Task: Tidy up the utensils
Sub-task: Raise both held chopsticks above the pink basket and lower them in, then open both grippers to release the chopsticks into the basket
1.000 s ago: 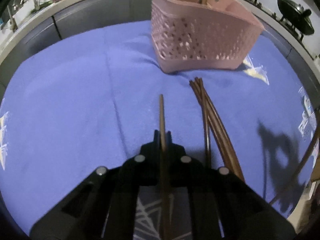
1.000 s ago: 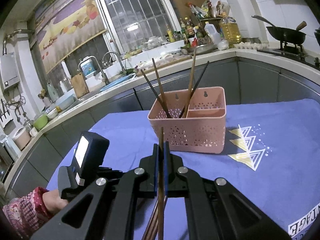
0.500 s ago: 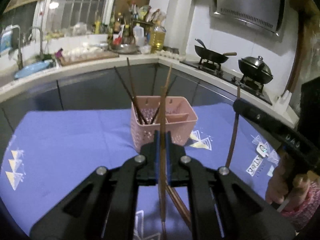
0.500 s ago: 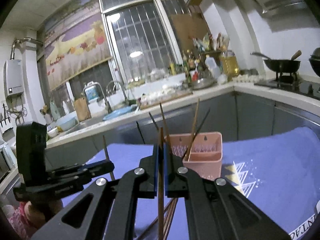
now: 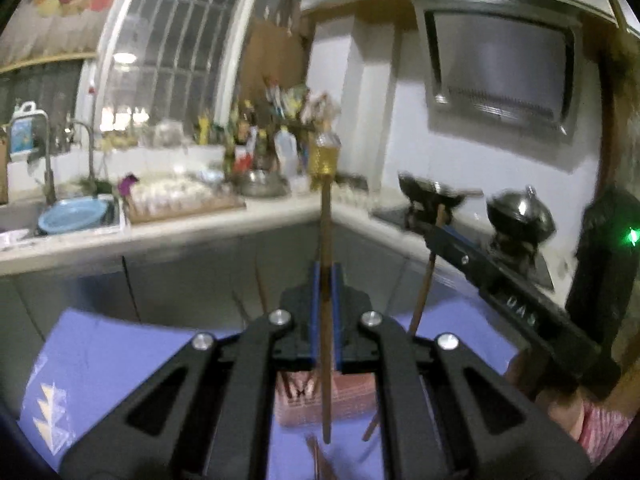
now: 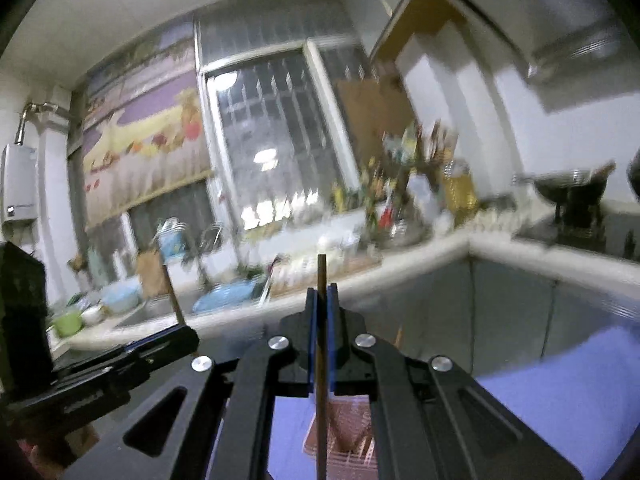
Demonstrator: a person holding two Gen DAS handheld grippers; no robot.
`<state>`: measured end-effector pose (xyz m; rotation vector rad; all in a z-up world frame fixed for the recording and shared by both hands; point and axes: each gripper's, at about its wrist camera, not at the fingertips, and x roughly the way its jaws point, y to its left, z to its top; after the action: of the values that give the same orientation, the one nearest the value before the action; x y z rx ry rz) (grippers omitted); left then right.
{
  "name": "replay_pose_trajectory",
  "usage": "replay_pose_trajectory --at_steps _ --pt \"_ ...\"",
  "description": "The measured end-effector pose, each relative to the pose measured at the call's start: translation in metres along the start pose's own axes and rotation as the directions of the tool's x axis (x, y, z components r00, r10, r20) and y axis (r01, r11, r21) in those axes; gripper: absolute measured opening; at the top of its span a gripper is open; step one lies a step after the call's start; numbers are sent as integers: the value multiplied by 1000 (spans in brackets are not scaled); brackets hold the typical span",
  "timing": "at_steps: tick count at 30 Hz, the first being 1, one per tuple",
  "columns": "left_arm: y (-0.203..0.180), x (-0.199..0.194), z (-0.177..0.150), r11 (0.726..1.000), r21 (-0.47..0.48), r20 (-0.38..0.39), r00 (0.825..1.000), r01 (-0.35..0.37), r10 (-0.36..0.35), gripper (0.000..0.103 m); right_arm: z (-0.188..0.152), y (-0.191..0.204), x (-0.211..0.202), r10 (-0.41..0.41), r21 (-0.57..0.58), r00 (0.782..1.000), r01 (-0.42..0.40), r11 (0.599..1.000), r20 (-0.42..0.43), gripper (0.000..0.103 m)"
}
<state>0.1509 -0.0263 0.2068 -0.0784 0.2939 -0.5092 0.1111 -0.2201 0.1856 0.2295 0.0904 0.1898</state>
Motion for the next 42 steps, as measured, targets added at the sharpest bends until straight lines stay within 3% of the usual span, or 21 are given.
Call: replay_pose_trajectory --at_steps 4,11,20,24,26,28,31,32,39,42 --pt "2 37 15 999 -2 24 999 -41 41 5 10 -7 29 -64 -14 994 65 998 86 5" --pt "5 93 -5 994 42 -25 994 -103 104 5 -19 -27 75 -105 -14 992 107 994 74 5" --pt "10 127 -46 994 70 -120 988 -89 97 5 -68 -44 101 -94 -22 993 92 995 -73 5" --pt "14 141 -64 991 64 -207 970 -115 125 6 -84 -41 108 -48 -8 982 48 999 -184 5" --pt "19 145 -71 990 48 -274 952 -130 138 17 -86 -41 107 -25 17 974 30 999 -227 7" --pt "23 142 -75 989 33 -303 942 -141 145 37 -84 -40 101 -12 42 965 24 999 -261 13" --pt "28 120 -74 987 0 -280 947 -162 156 45 -76 -33 86 2 53 965 13 999 -264 47" --pt "27 110 -72 986 -8 -263 952 -167 159 45 -72 -29 77 2 43 971 9 999 -240 51" --pt "31 9 -61 986 -75 -95 985 -152 144 45 -51 7 -4 51 -7 995 -52 999 -90 51" --pt "34 -18 -75 988 -79 -91 988 -134 127 45 -66 12 -39 72 13 994 -71 997 -78 51"
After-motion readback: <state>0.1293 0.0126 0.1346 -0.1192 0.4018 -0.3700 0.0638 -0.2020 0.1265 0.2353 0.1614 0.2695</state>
